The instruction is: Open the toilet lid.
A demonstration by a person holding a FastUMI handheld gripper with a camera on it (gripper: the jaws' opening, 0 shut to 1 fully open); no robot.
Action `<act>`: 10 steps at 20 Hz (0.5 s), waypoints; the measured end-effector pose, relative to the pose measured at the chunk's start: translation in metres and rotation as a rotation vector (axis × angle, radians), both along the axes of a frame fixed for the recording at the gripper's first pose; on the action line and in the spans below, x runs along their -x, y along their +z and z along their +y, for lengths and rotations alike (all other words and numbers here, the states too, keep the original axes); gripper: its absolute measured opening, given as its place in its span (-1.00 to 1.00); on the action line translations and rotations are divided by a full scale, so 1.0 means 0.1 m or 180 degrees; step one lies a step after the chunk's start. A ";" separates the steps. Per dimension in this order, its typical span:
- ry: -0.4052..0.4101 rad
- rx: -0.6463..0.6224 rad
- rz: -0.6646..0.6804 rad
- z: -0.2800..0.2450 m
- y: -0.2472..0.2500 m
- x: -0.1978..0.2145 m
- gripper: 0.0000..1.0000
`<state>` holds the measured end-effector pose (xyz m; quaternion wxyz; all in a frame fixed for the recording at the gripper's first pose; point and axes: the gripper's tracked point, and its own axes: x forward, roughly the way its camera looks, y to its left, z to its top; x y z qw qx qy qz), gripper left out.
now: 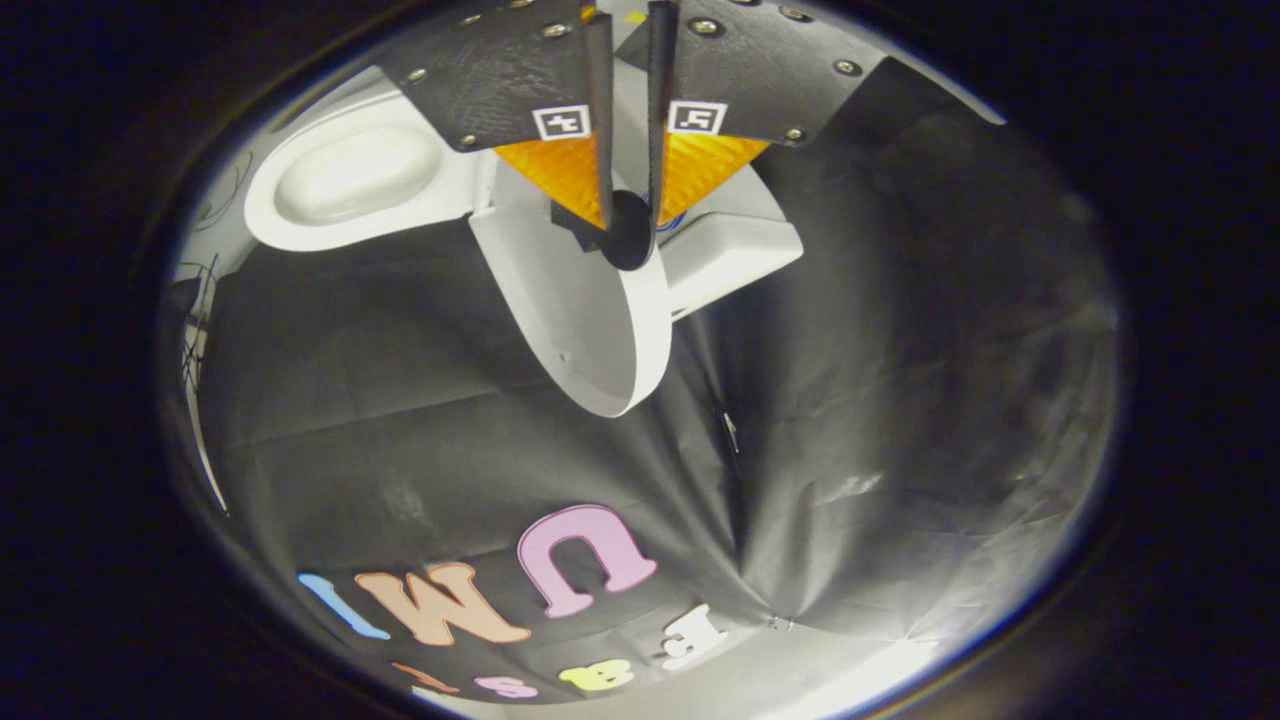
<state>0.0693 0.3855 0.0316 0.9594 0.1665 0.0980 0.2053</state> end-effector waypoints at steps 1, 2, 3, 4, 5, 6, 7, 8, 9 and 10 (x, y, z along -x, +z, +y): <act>0.0007 0.0025 0.0052 -0.01 -0.03 0.02 -0.64; 0.0009 0.0055 0.0079 -0.02 -0.05 0.04 -0.58; 0.0006 0.0095 0.0084 -0.03 -0.06 0.07 -0.42; -0.0013 0.0147 0.0086 -0.08 -0.06 0.11 -0.32; 0.0018 0.0174 0.0073 -0.11 -0.04 0.14 -0.25; 0.0034 0.0205 0.0036 -0.11 0.00 0.15 -0.18; 0.0005 0.0246 -0.0001 -0.17 0.04 0.16 -0.14; -0.0015 0.0274 -0.0029 -0.24 0.09 0.20 -0.09; -0.0038 0.0296 -0.0046 -0.32 0.14 0.25 0.01; -0.0055 0.0301 -0.0062 -0.37 0.17 0.24 0.12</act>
